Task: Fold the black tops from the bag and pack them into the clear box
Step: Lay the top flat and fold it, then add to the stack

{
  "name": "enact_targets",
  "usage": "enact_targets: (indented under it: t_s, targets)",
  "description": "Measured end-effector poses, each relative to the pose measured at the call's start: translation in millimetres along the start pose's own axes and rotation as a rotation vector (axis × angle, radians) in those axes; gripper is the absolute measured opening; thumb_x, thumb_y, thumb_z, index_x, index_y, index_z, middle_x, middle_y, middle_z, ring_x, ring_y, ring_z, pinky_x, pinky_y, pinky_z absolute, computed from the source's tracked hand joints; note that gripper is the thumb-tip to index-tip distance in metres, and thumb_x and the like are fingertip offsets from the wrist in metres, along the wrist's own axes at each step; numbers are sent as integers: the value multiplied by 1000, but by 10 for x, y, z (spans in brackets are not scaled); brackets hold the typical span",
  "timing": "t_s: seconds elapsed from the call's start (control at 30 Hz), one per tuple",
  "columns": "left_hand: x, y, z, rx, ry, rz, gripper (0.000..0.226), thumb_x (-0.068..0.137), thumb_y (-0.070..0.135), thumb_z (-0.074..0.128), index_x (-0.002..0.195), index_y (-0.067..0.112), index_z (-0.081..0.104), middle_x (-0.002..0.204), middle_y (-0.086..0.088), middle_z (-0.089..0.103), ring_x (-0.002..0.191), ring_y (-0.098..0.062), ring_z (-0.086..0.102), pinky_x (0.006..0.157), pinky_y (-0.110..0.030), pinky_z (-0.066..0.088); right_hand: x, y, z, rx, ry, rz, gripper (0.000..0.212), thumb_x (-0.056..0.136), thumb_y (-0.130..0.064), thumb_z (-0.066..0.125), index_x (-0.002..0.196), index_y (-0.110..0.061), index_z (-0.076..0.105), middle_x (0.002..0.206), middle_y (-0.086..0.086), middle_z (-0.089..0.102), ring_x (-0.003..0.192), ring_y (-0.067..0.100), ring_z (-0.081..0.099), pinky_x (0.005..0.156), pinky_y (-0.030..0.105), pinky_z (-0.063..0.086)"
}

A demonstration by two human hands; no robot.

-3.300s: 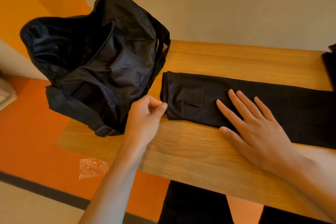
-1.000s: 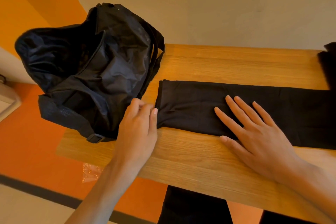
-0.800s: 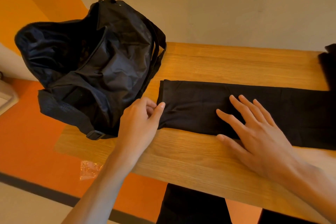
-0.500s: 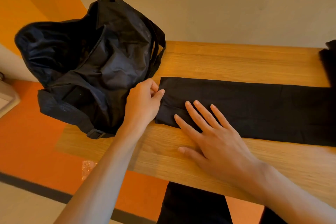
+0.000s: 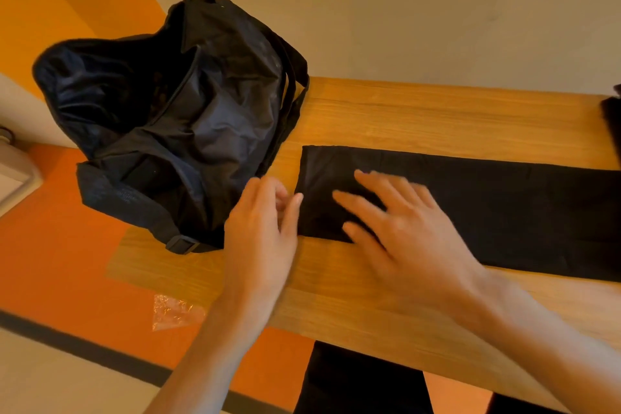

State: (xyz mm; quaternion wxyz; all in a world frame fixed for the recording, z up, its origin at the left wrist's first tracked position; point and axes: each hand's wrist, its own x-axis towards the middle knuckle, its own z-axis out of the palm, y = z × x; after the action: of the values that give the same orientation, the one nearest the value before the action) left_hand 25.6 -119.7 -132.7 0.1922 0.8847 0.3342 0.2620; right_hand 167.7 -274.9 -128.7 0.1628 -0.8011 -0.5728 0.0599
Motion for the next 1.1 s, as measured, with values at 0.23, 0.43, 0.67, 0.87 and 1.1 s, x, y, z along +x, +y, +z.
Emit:
enact_targets:
  t_s: [0.23, 0.43, 0.67, 0.87, 1.1]
  targets:
    - [-326, 25, -8, -42, -61, -155, 12, 97, 34, 65, 90, 24, 64, 80, 15, 59, 73, -1, 57, 60, -16, 44, 1210, 189, 2, 84, 23, 247, 49, 101, -57, 47, 123, -17, 64, 126, 9, 58, 124, 30, 50, 103, 43, 37]
    - [-223, -88, -31, -85, -139, -218, 13, 96, 34, 67, 90, 23, 68, 78, 15, 62, 72, 1, 60, 60, -23, 50, 1429, 267, 172, 92, -55, 169, 29, 101, -45, 57, 98, -17, 67, 103, 3, 63, 104, 25, 56, 93, 41, 36]
    - [-422, 59, -70, 17, 38, -7, 24, 106, 32, 56, 113, 12, 67, 115, 0, 59, 101, -15, 59, 82, -23, 52, 1260, 220, 241, -129, 265, 22, 35, 104, -42, 45, 122, -16, 61, 121, 8, 62, 114, 30, 55, 99, 43, 39]
    - [-633, 392, 212, 260, -450, 202, 77, 105, 66, 20, 163, 15, 18, 172, -8, -3, 158, -18, -9, 128, -42, 8, 1197, 123, 373, -229, -160, -40, 62, 105, -55, 9, 163, -33, 7, 171, 6, 1, 158, 22, -6, 128, 45, -2]
    - [-672, 346, 173, 306, -563, 223, 86, 98, 77, 21, 164, 25, 8, 171, -5, -10, 155, -18, -22, 127, -47, -5, 1263, 151, 202, -200, -150, -12, 79, 98, -70, 16, 163, -28, -2, 170, 12, -10, 156, 25, -18, 126, 47, -11]
